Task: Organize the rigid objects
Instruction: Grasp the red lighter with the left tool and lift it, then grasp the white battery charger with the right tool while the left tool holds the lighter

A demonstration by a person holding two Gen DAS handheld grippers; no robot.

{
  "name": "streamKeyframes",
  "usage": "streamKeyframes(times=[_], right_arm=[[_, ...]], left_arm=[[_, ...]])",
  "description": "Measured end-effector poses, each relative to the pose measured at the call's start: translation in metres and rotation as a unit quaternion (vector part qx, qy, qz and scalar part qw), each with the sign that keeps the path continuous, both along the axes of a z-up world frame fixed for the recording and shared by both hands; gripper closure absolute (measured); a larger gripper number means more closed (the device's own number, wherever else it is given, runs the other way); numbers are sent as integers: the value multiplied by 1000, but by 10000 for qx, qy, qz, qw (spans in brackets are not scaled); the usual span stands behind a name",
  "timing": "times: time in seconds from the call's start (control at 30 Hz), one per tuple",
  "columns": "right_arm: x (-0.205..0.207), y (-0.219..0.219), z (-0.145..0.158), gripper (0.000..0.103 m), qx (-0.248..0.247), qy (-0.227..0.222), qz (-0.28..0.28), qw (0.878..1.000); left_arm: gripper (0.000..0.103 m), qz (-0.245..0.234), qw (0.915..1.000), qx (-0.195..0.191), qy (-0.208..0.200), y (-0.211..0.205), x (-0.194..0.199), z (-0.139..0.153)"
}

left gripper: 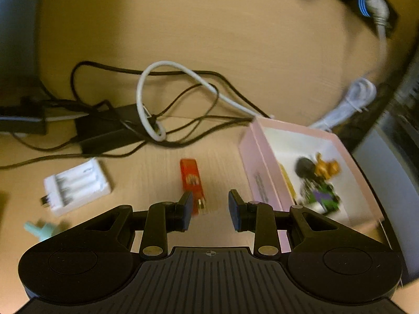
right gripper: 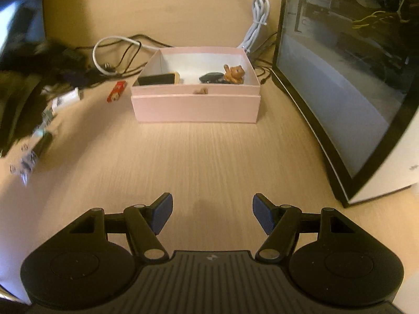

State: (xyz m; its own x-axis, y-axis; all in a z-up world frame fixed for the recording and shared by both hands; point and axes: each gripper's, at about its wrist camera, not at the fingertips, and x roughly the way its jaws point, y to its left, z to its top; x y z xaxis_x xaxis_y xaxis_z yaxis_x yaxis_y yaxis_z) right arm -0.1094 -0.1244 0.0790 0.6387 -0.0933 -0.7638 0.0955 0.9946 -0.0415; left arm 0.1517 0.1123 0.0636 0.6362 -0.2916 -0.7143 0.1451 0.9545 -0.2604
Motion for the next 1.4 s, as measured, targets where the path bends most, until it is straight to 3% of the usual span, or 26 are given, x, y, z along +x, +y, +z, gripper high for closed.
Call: streamKeyframes(times=[0.3, 0.43, 0.5, 0.63, 0.83, 0.97, 1.1, 1.23, 1.33, 1.4], right_arm=[[-11, -22, 1, 35, -373, 225, -146, 9989], [-8, -35, -2, 35, -437, 332, -156, 9984], [-4, -39, -3, 35, -455, 369, -101, 9982], [9, -41, -4, 35, -482, 347, 171, 9981], [48, -25, -4, 35, -277, 166, 726, 9968], [90, 7, -5, 35, -120, 57, 1404, 9900], [141, 60, 1, 35, 245, -60, 2098, 9774], [185, 134, 6, 35, 144, -366, 2723, 9614], [215, 196, 7, 35, 52, -540, 3205, 9457], [243, 232, 3, 35, 131, -454, 3279, 9435]], left_arm=[[71, 487, 9958, 718, 288, -25, 47, -47], [71, 492, 9951, 862, -9, -29, 44, -53], [76, 308, 9952, 932, -44, -33, 40, -53], [77, 74, 9977, 673, -18, -27, 3, -46], [77, -185, 9997, -66, 123, 4, -97, -23], [77, 149, 9993, -352, -30, 42, -164, 9], [77, 917, 9956, -142, -158, 97, -220, 33], [77, 1711, 9849, -256, 4, 145, -258, 33], [77, 1943, 9799, -458, 41, 166, -271, 27], [77, 1998, 9780, -590, 40, 174, -277, 25]])
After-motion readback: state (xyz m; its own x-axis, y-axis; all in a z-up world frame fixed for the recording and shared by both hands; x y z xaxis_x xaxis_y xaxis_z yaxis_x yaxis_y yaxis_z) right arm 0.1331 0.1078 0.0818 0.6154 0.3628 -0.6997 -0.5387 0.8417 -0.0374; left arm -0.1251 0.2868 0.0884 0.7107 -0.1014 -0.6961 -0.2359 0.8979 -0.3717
